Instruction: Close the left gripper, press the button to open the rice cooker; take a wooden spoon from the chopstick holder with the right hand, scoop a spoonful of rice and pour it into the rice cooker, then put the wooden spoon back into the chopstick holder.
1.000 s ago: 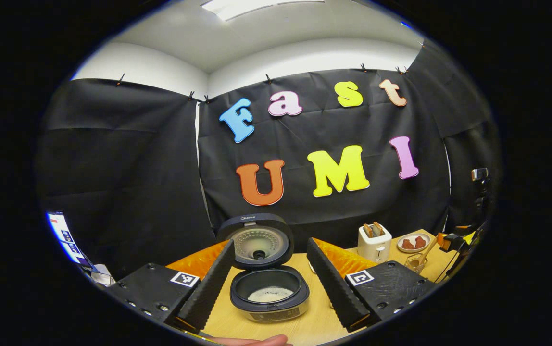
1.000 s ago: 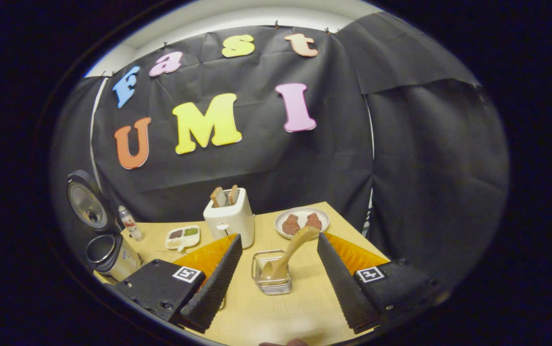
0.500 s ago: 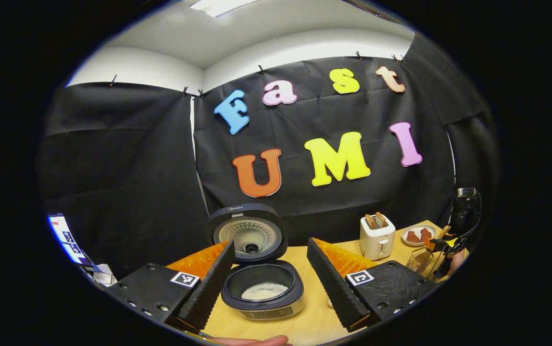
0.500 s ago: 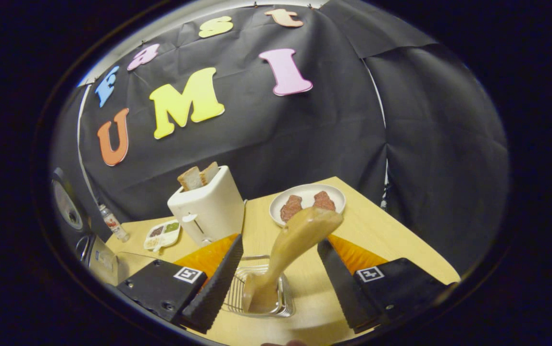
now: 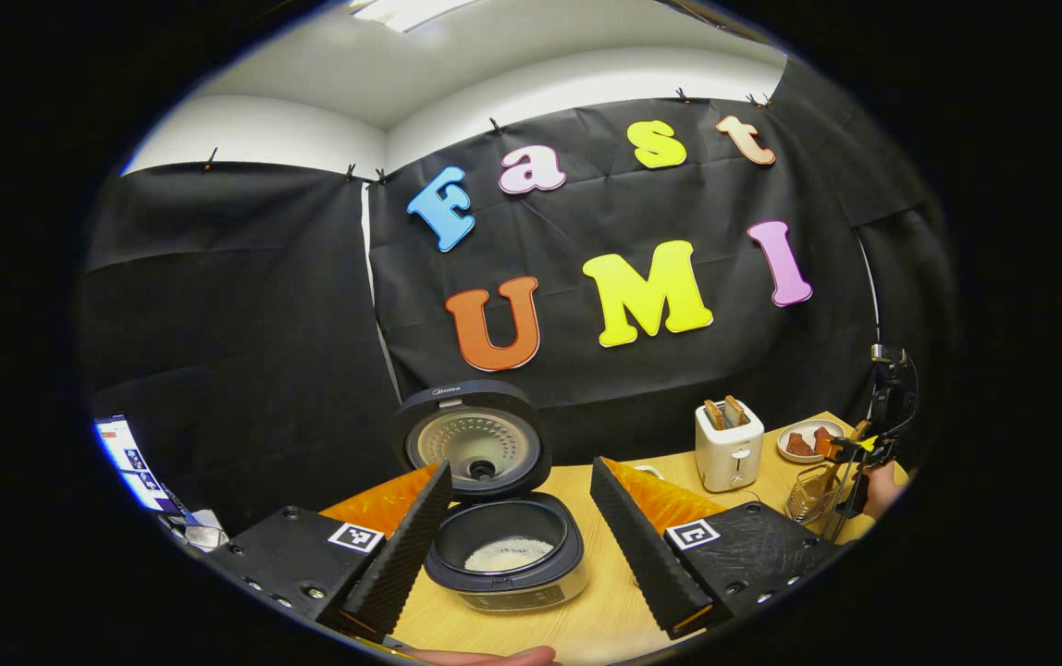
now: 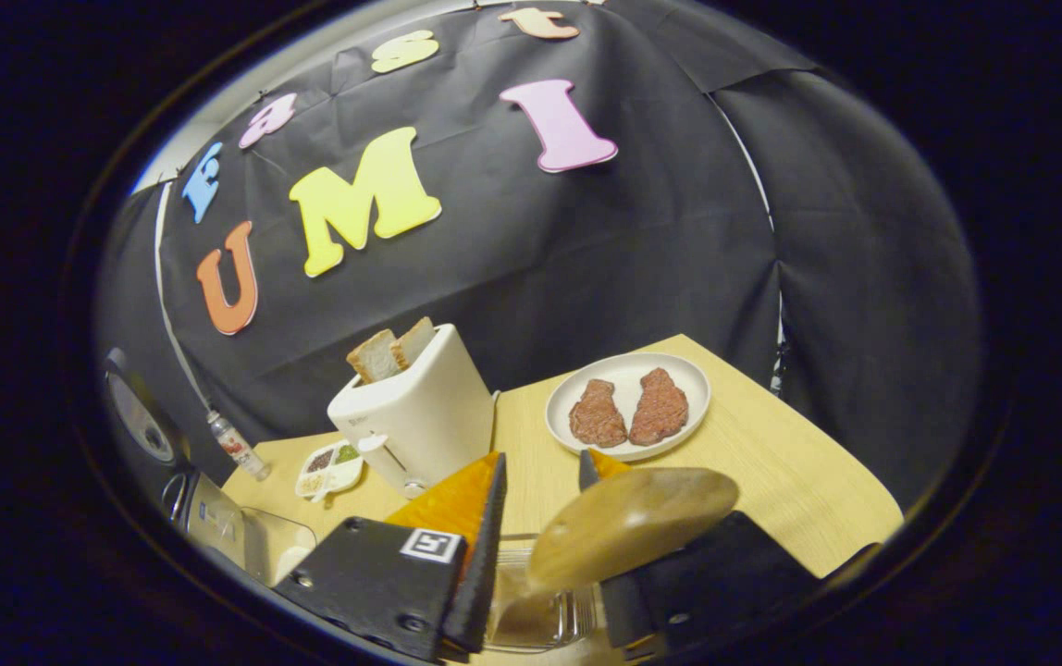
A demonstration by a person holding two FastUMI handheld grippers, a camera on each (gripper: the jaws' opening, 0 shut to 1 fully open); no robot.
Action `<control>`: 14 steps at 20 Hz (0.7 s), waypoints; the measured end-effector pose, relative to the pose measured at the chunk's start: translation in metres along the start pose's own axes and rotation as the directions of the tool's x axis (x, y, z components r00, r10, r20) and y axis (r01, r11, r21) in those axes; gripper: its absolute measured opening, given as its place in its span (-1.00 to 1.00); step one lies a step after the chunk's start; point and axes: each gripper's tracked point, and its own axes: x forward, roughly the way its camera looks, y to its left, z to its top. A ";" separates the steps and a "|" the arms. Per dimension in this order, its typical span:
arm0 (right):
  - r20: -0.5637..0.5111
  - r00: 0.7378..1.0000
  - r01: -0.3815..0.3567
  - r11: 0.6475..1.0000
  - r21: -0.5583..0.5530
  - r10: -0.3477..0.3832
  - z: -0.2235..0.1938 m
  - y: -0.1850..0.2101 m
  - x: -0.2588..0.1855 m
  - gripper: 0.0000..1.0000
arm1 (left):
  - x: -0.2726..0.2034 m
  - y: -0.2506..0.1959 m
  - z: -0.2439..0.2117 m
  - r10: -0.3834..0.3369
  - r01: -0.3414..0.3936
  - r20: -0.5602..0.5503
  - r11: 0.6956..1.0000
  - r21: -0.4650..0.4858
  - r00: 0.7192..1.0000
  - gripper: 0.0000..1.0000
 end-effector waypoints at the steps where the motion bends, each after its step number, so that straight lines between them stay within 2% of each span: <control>1: 0.003 1.000 -0.015 1.000 0.000 0.015 0.003 0.002 -0.003 -0.40 | 0.001 0.002 0.000 0.005 -0.005 0.002 1.000 0.002 1.000 0.91; 6: -0.004 1.000 -0.024 1.000 -0.006 0.024 0.001 0.009 -0.005 -0.44 | 0.000 0.009 0.001 0.013 -0.013 0.003 1.000 -0.002 1.000 0.91; 9: 0.021 0.999 -0.024 1.000 -0.020 0.025 0.013 0.015 -0.013 -0.44 | -0.003 0.018 0.000 0.039 -0.039 -0.002 0.999 -0.004 0.999 0.91; 14: 0.060 0.997 -0.040 0.985 -0.166 0.051 0.050 0.047 -0.033 -0.44 | -0.009 0.038 0.003 0.098 -0.098 -0.003 0.995 -0.003 0.995 0.91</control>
